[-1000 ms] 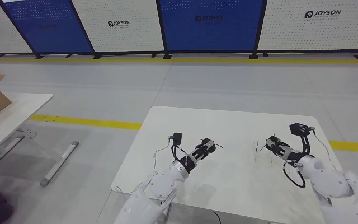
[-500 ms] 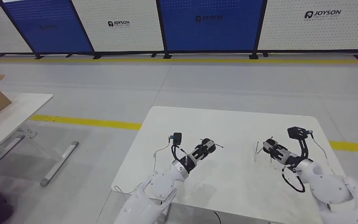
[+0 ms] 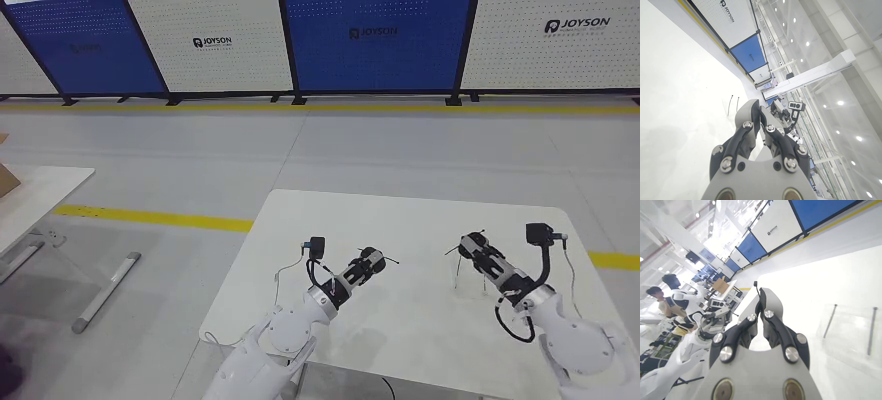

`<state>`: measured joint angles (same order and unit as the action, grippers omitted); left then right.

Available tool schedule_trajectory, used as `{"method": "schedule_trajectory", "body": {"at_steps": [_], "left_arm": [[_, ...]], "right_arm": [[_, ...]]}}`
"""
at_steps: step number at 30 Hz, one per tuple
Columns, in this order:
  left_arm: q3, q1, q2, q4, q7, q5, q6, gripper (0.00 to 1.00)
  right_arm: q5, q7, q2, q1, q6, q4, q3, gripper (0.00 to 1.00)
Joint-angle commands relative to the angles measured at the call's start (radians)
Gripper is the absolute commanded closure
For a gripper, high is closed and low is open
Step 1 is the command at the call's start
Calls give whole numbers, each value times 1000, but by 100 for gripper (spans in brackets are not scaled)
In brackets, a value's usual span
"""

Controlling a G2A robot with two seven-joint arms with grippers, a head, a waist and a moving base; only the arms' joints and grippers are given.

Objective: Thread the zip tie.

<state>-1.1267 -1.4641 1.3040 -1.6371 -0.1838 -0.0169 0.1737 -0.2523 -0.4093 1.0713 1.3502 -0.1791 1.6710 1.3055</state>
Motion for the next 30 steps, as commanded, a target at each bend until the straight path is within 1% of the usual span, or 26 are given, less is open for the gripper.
{"method": "schedule_trajectory", "body": {"at_steps": [1, 15, 17, 20, 25, 26, 30], "left_arm": [[0, 0, 0, 0, 0, 0, 0, 100], [0, 0, 0, 0, 0, 0, 0, 100], [0, 0, 0, 0, 0, 0, 0, 100], [0, 0, 0, 0, 0, 0, 0, 100], [0, 0, 0, 0, 0, 0, 0, 100], [0, 0, 0, 0, 0, 0, 0, 100], [0, 0, 0, 0, 0, 0, 0, 100]], "right_arm": [[-9, -6, 0, -1, 0, -1, 0, 100], [-8, -2, 0, 0, 1, -1, 0, 100], [-3, 26, 4, 7, 0, 8, -13, 100], [13, 84, 16, 15, -5, 23, -52, 100], [-67, 256, 39, 20, 48, 47, -139, 100], [-94, 290, 44, 16, 74, 43, -149, 100], [-94, 290, 44, 16, 74, 43, -149, 100]]}}
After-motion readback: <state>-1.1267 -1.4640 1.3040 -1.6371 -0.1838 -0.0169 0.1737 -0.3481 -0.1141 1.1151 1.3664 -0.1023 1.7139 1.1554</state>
